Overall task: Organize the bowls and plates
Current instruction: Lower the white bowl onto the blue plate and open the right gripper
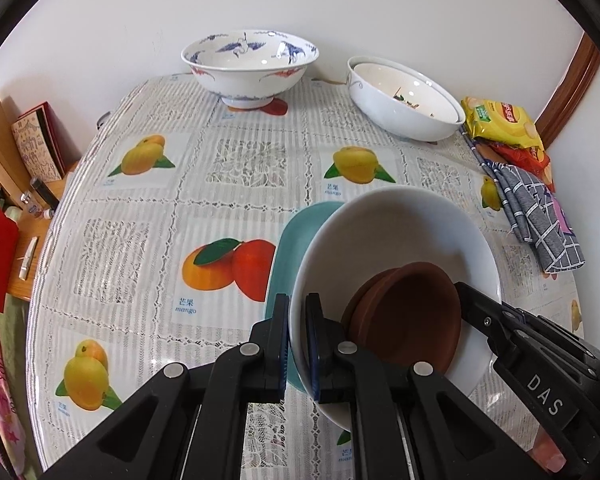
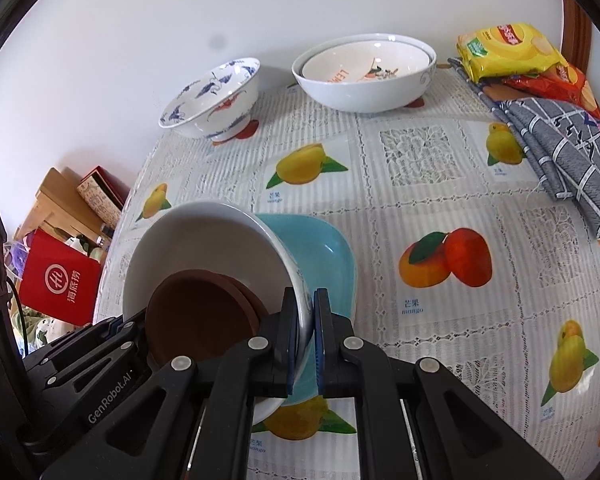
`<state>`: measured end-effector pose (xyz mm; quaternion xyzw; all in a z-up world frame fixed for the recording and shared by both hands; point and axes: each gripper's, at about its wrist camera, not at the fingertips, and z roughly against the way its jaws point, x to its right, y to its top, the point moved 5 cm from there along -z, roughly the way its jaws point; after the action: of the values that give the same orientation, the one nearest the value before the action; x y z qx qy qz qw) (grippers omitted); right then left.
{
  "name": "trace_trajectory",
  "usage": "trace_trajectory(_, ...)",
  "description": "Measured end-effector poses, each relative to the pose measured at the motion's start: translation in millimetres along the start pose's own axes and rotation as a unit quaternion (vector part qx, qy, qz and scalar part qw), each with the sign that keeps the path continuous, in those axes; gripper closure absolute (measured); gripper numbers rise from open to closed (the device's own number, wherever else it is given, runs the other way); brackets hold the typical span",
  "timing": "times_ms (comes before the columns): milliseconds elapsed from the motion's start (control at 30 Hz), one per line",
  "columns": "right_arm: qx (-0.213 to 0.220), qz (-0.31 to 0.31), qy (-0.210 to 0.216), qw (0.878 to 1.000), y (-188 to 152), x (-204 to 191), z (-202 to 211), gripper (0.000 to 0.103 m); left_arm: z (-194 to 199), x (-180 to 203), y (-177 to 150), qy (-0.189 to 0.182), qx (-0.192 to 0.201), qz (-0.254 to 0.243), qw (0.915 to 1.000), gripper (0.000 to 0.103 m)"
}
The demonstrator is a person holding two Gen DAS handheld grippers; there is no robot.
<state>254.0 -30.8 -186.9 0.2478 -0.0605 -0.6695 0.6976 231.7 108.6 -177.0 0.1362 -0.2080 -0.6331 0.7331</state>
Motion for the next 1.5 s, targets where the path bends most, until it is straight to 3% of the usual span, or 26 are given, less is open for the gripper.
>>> trace_trajectory(333, -0.031, -0.002, 0.0, 1.0, -5, 4, -24, 0.095, -18, -6, -1, -0.012, -0.015, 0.014, 0.9997, 0.094)
trace_trajectory(1000, -0.025, 0.005, 0.014, 1.0, 6, 6, -37, 0.093, -27, -9, 9, -0.039, -0.006, 0.017, 0.9991, 0.093)
trace_trajectory(1500, -0.015, 0.01, 0.023, 1.0, 2, 10, -19, 0.087, -12, -7, 3, -0.029, -0.004, 0.013, 0.9995, 0.088)
